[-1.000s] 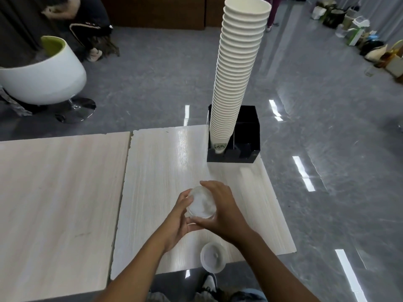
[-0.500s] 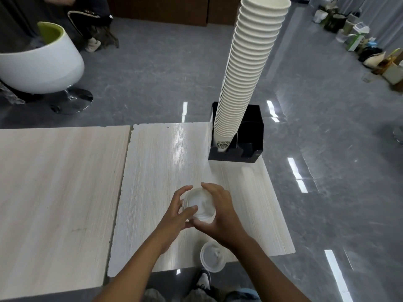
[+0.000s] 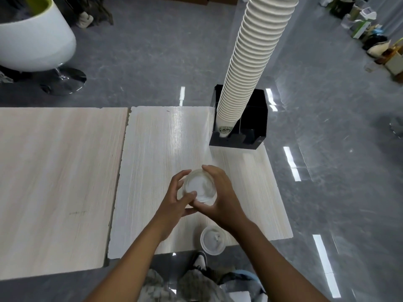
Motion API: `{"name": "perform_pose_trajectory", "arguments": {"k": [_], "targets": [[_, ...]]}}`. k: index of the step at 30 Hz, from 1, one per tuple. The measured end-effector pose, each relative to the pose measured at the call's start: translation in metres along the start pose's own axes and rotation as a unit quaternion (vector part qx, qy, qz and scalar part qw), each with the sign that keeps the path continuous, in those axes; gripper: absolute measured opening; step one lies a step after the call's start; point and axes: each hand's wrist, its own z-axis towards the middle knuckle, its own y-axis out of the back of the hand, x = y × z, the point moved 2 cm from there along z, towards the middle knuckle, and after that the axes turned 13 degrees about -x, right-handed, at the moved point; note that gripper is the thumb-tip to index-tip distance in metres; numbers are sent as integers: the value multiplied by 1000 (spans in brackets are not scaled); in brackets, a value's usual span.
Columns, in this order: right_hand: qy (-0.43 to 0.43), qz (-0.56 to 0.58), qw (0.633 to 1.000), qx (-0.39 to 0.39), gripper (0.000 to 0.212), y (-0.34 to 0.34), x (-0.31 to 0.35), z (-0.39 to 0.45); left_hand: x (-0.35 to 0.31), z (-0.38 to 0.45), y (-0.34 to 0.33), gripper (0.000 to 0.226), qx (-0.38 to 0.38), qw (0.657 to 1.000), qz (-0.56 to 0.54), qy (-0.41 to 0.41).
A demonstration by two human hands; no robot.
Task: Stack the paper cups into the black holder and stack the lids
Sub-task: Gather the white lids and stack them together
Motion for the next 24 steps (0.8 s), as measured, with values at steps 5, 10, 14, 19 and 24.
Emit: {"name": "perform_pose_trajectory", "arguments": {"k": [5,10,14,19,24], "targets": [[-16,19,1000,7,94,-3,-3,-9,9,2,3,60,-9,1000,2,11],[-32,19,999,1,105,4,-7,-25,18,4,10,60,-6,1000,0,20],[-81,-16,997,-11,102,12,-28,-61,23,9,18,61,1,999,-20,40],[-101,-141,979,104,101,-2,-68,-109,23,16,23,63,5,998,-36,52],[-101,-204,959,168,109,-16,-88,-129,27,20,26,67,3,998,-32,58]]}}
